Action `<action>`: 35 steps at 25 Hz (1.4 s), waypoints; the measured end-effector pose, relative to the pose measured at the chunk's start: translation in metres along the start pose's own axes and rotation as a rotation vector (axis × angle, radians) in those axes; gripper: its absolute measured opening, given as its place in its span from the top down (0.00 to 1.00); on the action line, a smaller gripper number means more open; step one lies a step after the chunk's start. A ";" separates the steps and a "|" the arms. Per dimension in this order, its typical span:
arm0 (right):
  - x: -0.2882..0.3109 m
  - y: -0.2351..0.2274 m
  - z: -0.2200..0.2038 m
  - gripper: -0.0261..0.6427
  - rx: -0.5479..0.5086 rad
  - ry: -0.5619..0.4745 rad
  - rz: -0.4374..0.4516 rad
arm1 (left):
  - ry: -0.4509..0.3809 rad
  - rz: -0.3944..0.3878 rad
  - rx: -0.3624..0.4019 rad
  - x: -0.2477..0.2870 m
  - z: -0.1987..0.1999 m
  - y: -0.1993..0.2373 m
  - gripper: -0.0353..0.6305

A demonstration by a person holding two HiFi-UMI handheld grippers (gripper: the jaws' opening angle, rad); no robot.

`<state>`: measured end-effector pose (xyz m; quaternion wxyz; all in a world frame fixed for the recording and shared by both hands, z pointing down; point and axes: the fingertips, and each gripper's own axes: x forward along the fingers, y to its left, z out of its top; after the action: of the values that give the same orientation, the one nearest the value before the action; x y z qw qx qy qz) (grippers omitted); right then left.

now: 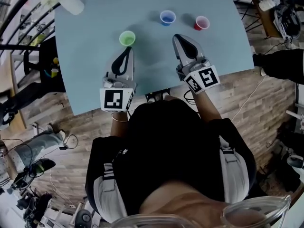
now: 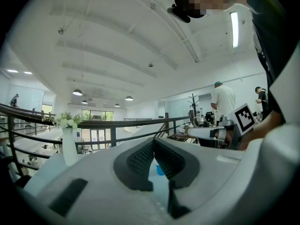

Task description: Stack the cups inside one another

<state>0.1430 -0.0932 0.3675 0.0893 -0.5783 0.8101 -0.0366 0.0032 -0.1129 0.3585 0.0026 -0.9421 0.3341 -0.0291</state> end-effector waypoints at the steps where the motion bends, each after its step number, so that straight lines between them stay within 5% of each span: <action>1: 0.001 -0.004 -0.002 0.95 0.003 0.005 0.000 | 0.002 0.009 -0.001 0.002 -0.001 0.001 0.95; 8: 0.022 -0.036 -0.021 0.94 0.023 0.021 -0.005 | 0.046 0.053 0.016 0.017 -0.004 0.012 0.95; 22: 0.054 -0.103 -0.102 0.60 -0.006 0.151 -0.097 | 0.104 0.161 0.042 0.015 -0.013 0.030 0.95; 35: 0.082 -0.127 -0.171 0.39 -0.007 0.286 -0.121 | 0.173 0.252 0.051 -0.003 -0.029 0.049 0.95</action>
<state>0.2032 -0.2199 0.5474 -0.0312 -0.6153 0.7783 -0.1210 -0.0319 -0.1487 0.3865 0.0014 -0.8863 0.4477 -0.1181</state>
